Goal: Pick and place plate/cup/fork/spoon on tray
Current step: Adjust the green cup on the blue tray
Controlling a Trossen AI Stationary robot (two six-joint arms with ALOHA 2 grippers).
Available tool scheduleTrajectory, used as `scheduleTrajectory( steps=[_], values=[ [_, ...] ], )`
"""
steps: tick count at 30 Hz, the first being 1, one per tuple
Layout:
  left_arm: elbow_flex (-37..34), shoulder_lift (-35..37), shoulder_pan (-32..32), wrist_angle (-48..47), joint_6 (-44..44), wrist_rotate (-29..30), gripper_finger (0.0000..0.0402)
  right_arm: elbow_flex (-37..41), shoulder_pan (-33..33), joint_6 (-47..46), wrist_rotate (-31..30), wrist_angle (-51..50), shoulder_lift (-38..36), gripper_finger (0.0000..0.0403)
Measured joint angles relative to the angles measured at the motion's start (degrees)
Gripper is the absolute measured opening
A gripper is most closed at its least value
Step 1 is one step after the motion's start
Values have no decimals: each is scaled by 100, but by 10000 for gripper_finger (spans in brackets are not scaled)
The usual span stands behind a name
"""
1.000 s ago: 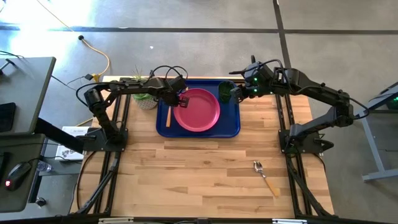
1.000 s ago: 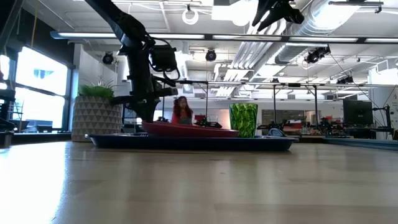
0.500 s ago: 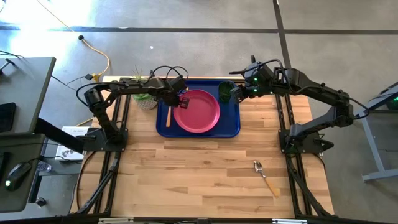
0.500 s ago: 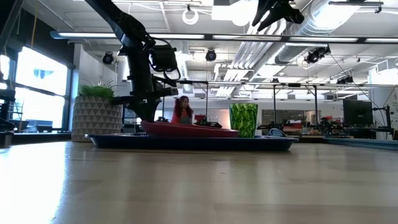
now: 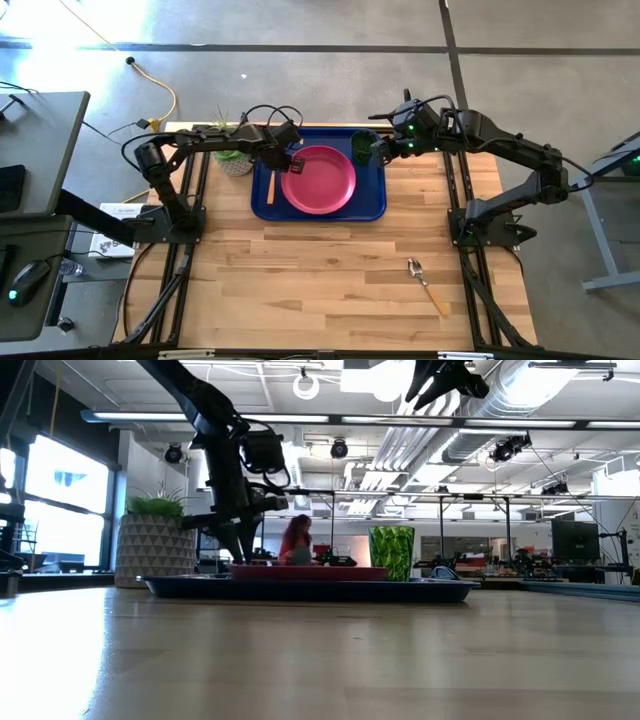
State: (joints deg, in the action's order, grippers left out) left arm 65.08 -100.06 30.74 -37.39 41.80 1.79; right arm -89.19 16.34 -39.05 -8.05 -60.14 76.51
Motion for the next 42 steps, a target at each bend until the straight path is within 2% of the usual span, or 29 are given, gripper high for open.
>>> scheduleTrajectory(
  steps=[15, 22, 34, 42],
  values=[
    [0, 598, 81, -59, -641, -151, 58, 0, 273, -6, -97, 87, 2, 87],
    [0, 1209, 68, -38, -1390, -608, 58, 0, 628, 40, -94, 87, 2, 87],
    [3, 2329, 63, 48, -2203, -635, 58, 0, 1409, 603, -33, 537, 2, 89],
    [3, 2773, 63, 48, -2397, -633, 58, 0, 1927, 1207, -52, 1165, 116, 149]
  ],
)
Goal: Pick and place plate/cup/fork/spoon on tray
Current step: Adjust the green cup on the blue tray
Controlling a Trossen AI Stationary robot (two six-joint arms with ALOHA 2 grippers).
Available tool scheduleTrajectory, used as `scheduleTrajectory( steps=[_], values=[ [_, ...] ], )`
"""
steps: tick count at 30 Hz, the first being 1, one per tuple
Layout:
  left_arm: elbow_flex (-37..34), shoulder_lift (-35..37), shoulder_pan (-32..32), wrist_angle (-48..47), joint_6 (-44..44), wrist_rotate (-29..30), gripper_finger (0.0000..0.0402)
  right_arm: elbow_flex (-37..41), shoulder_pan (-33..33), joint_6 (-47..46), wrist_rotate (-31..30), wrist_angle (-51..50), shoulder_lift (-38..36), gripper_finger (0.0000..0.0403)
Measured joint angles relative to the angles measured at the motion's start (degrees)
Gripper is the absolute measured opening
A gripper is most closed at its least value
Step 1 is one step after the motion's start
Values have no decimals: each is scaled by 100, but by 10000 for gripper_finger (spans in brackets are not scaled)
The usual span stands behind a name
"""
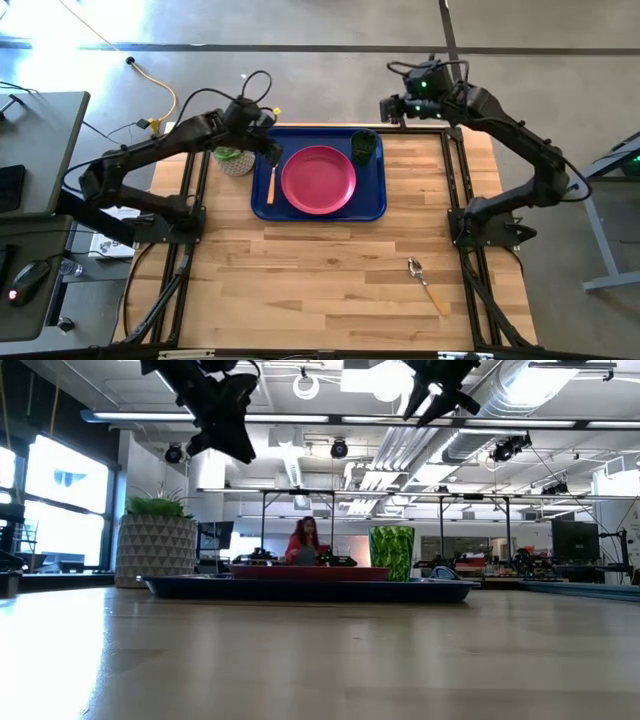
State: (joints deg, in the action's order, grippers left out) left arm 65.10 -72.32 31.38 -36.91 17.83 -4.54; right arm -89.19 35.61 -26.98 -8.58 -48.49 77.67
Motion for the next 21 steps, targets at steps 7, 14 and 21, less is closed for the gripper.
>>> scheduleTrajectory(
  steps=[7, 14, 21],
  values=[
    [0, 93, -2, 37, -1, -2, 58, -2, 493, 788, 302, 709, 426, 165],
    [0, 93, -2, 36, -1, -2, 58, -2, 859, 773, 615, 492, 1017, 150],
    [0, 93, -2, 36, -1, -2, 58, -2, 921, 754, 967, 50, 1605, 145]
  ],
)
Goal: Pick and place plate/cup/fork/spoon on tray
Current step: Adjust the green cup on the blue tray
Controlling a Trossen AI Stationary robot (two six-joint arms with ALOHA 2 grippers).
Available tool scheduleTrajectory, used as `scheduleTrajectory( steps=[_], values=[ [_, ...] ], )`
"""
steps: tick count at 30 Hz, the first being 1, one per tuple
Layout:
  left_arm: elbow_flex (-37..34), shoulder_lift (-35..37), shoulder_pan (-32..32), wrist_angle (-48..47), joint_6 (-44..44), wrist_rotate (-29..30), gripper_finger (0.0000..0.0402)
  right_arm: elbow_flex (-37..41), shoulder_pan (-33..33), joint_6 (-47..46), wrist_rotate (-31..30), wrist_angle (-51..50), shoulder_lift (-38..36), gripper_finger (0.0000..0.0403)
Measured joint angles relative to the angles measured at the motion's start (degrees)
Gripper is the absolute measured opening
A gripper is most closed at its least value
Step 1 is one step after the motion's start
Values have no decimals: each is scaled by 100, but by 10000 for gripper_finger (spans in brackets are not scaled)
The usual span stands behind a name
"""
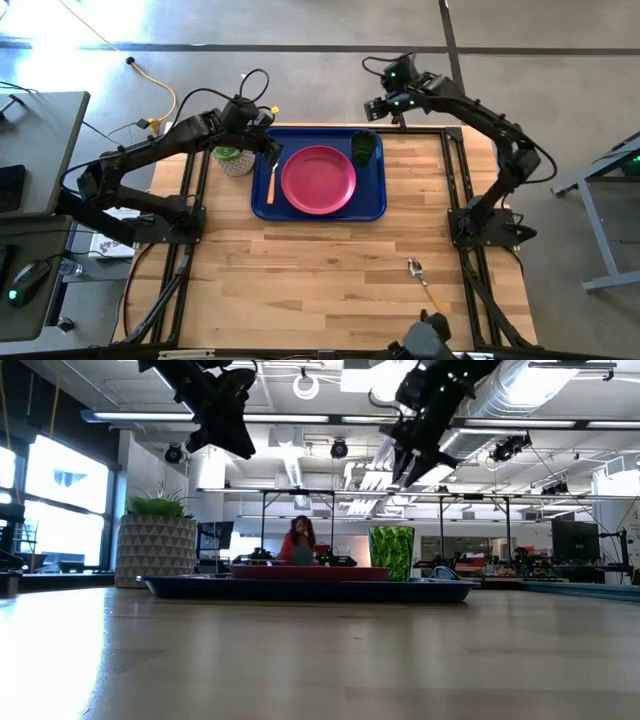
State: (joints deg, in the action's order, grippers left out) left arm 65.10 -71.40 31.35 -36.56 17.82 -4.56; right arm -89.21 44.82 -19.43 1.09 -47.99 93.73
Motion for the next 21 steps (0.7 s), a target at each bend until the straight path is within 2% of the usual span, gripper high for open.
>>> scheduleTrajectory(
  steps=[5, 21],
  values=[
    [0, 0, 0, -2, 0, 2, 58, 2, 0, 12, 253, -310, 326, 145],
    [0, -2, 0, 4, 0, 22, 58, 2, -146, 514, 240, -803, 904, 145]
  ],
)
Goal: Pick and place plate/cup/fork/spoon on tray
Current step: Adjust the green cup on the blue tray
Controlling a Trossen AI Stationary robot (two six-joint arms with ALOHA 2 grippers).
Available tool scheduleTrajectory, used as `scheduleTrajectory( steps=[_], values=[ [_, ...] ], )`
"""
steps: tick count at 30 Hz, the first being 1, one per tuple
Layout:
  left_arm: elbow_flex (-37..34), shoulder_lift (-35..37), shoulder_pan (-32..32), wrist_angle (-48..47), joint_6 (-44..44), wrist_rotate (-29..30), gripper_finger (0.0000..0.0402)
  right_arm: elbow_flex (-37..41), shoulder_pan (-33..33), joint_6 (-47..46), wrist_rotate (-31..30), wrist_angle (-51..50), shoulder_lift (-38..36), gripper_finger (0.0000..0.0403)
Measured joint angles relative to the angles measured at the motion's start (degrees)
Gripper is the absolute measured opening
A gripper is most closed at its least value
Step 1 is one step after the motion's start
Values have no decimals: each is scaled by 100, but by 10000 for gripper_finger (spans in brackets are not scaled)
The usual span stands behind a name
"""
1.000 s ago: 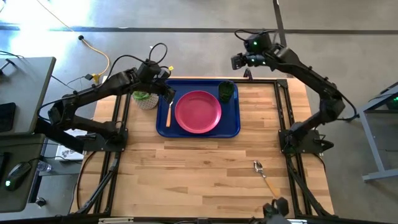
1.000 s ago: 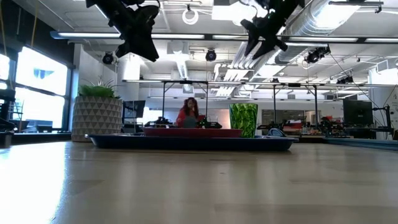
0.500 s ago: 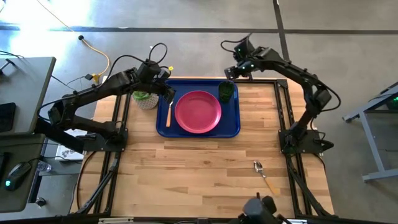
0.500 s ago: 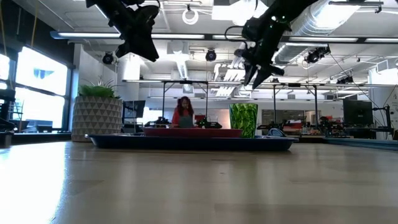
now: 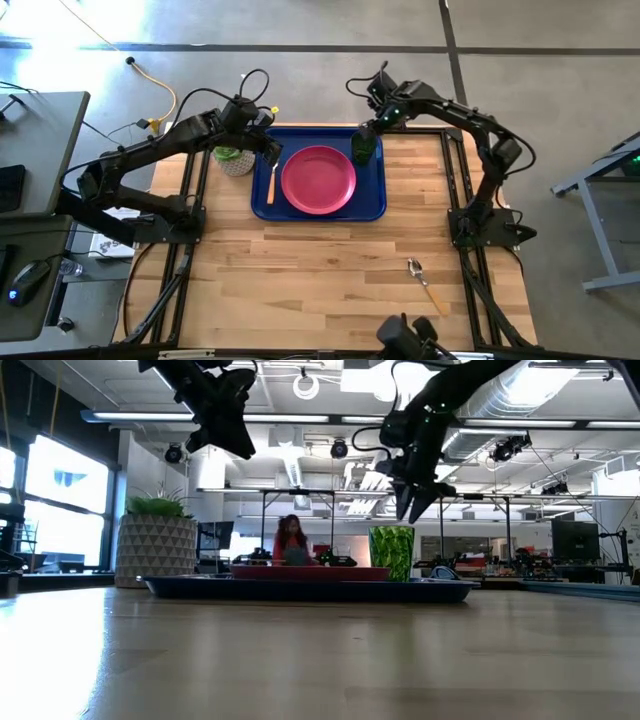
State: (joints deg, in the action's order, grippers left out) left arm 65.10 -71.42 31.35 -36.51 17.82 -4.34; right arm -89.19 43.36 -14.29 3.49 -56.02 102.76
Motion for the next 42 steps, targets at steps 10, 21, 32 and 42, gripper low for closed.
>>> scheduleTrajectory(
  steps=[10, 21, 32, 42],
  values=[
    [0, 0, 0, 61, -1, 9, 58, 0, -110, 18, -363, -76, 35, 145],
    [0, 0, 0, 74, -4, 8, 58, 0, -131, -89, -438, -51, 184, 145],
    [1, -2, 1, 74, -4, 7, 58, 7, -140, -126, -600, 10, 450, 137],
    [2, -2, 2, 75, -4, 7, 58, 7, -136, -128, -630, 17, 469, 71]
  ],
)
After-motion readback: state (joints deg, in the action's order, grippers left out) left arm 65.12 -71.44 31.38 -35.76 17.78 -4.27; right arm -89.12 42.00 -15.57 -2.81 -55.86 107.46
